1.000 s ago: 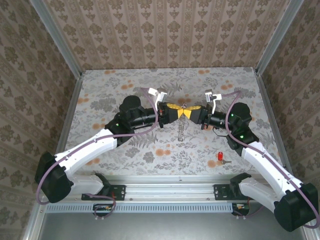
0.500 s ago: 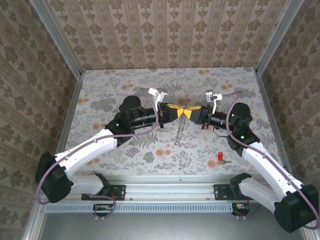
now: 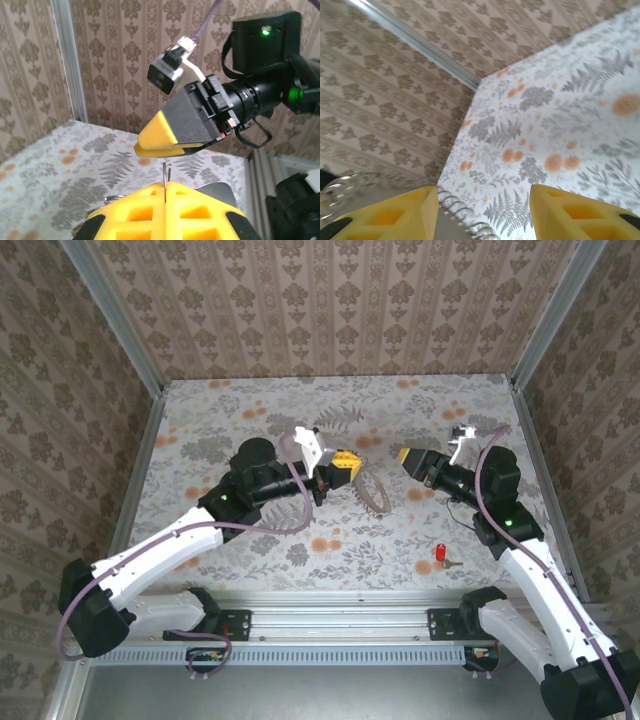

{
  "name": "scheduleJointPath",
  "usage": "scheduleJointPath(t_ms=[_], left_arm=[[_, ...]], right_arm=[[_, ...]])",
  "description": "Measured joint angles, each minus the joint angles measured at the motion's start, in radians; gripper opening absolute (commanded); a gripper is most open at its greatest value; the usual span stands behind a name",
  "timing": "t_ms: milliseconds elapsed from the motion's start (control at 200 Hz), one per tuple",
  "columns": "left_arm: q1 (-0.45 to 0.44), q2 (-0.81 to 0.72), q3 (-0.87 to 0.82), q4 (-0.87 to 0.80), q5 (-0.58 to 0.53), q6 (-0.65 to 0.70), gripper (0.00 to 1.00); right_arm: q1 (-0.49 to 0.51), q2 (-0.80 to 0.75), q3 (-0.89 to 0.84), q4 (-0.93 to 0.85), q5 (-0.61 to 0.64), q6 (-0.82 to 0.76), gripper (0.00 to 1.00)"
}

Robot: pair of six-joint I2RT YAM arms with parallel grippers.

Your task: Put the keys on the keyring

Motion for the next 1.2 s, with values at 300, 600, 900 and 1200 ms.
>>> scheduleJointPath(t_ms=[300,600,900,1200], left_arm=[[-0.047,0.003,-0.050,-0.011,-0.066,0.242,0.00],[-0.056,0.002,-0.099,0.022,-0.148,0.253,0.00],[-0.065,0.002,-0.205,0.085,-0.232,0.156,0.00],[-0.067,0.001,-0.207,0.112,-0.240,0.143,0.00]], right_arm=[[-0.037,-0.035,0.000,-0.175,0.060,0.009,0.54],[-0.048,0.011,-0.003,-0.378,0.199,0.006,0.61],[-0.051,0.051,-0.139,-0.557,0.457,0.135,0.75],[-0.051,0.093,-0.197,-0.612,0.557,0.307,0.71]])
